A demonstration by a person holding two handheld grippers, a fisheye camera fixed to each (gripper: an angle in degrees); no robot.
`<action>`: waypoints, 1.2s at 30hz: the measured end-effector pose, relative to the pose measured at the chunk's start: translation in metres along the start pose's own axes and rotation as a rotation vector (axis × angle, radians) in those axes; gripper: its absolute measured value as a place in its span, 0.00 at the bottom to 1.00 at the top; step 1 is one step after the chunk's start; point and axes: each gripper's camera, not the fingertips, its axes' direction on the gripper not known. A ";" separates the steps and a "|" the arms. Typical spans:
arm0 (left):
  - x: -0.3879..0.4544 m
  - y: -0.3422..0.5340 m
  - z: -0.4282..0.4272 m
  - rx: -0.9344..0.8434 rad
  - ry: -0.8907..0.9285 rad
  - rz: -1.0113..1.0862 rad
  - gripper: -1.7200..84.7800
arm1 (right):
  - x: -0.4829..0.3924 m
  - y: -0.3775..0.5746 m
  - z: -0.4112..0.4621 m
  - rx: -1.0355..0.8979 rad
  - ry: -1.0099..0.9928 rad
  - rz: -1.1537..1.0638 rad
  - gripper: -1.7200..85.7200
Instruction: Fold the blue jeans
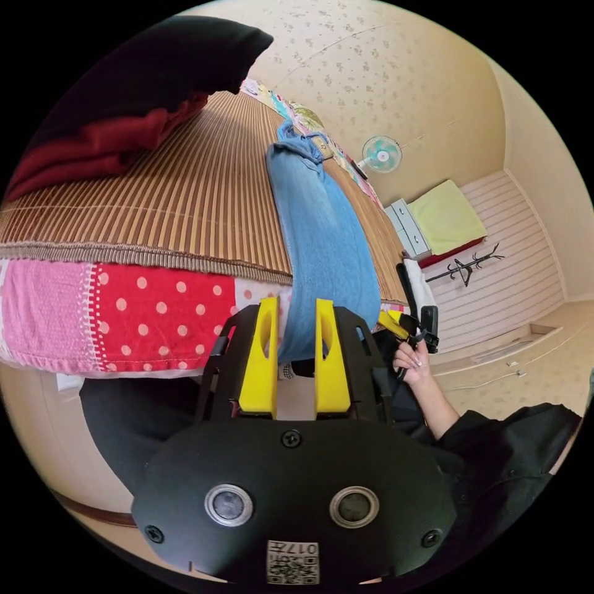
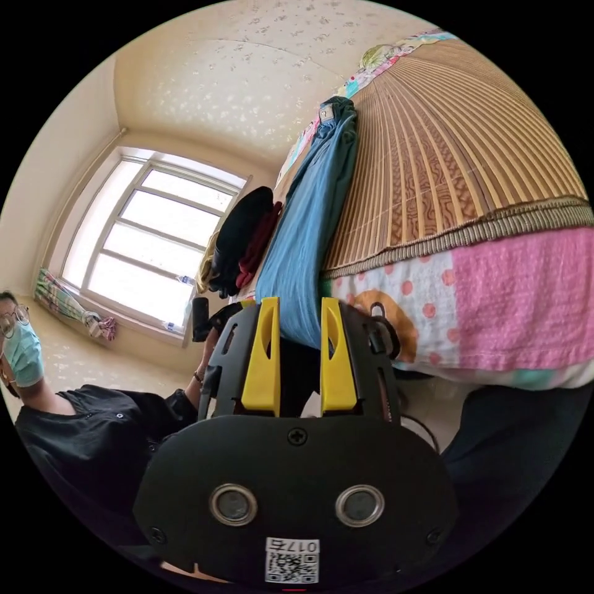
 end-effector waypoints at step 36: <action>0.005 -0.022 0.011 -0.028 0.216 -0.051 0.04 | -0.032 -0.010 -0.007 -0.070 -0.041 0.003 0.11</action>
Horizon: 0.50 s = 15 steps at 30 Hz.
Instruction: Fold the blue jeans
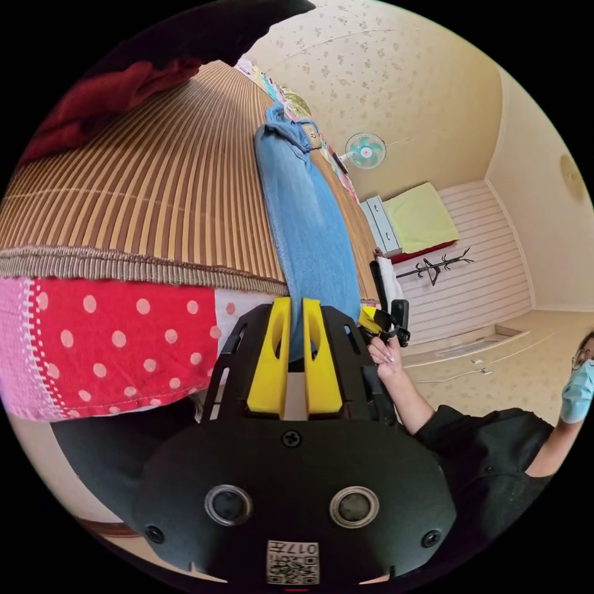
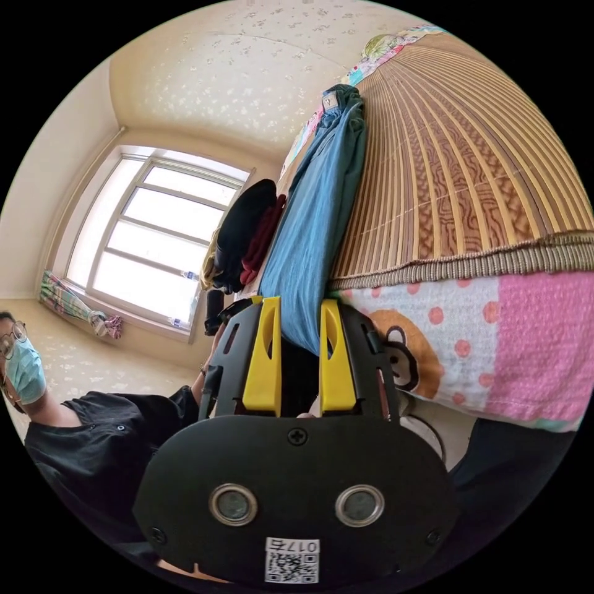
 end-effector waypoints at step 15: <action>0.096 0.075 -0.090 0.155 0.430 0.249 0.01 | -0.105 0.051 -0.078 0.071 -0.421 -0.309 0.05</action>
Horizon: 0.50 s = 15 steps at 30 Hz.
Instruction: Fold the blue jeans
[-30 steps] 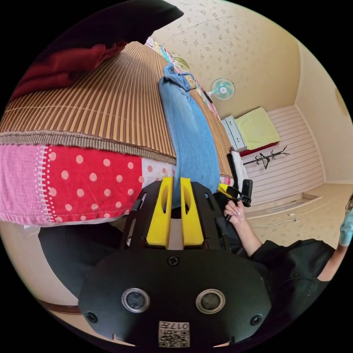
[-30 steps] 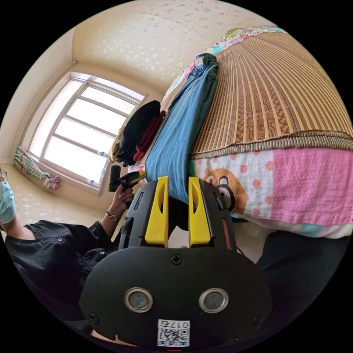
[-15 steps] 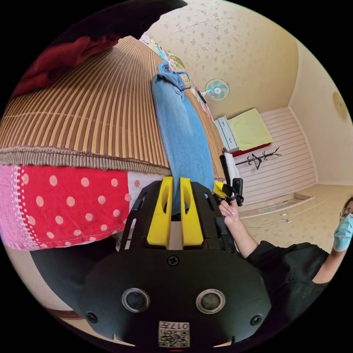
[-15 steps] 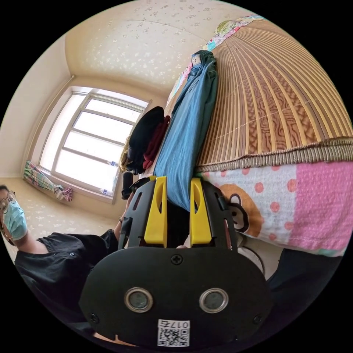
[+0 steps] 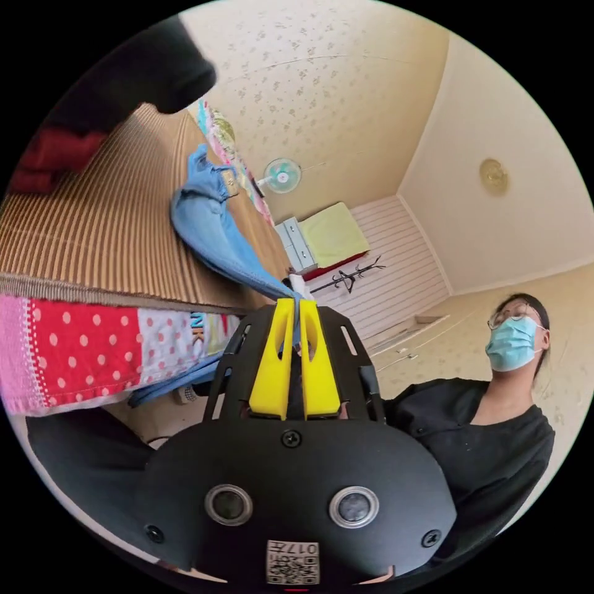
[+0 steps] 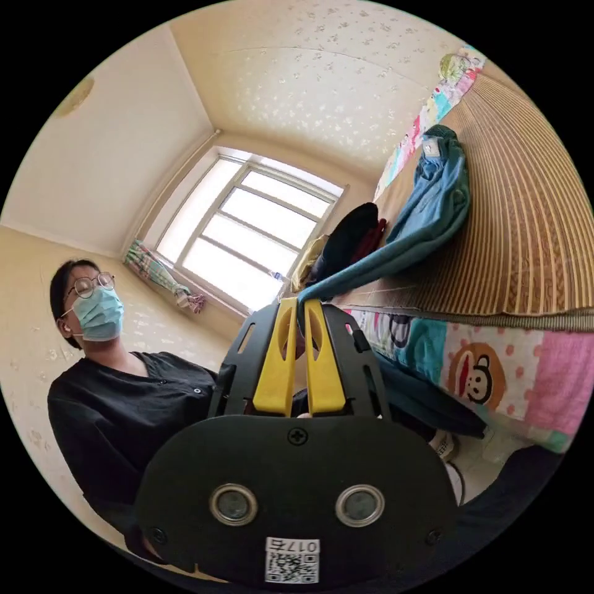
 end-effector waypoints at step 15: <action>0.366 -0.056 0.035 0.061 0.211 0.677 0.01 | -0.371 -0.073 0.001 -0.018 0.086 -0.815 0.04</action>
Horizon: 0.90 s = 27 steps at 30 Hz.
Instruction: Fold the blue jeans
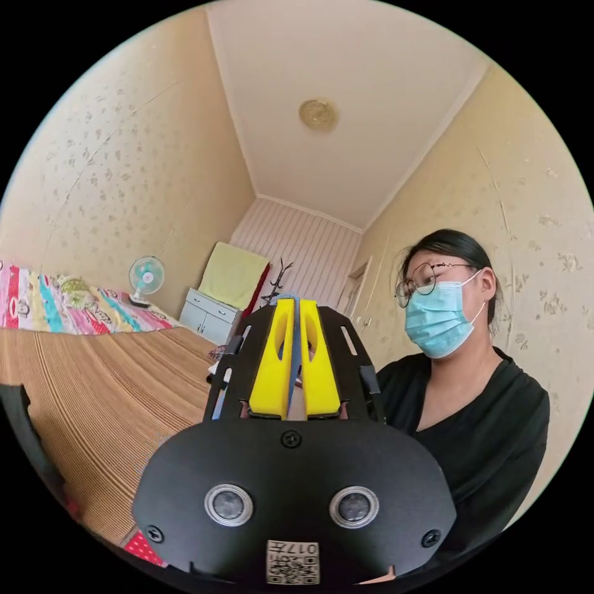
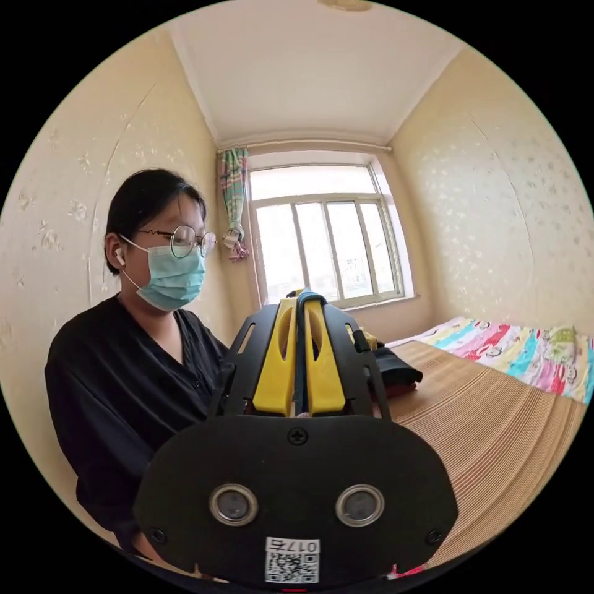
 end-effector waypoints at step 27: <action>-0.363 -0.070 0.163 -0.353 -0.635 -0.497 0.01 | 0.348 -0.067 0.178 -0.518 0.876 0.494 0.04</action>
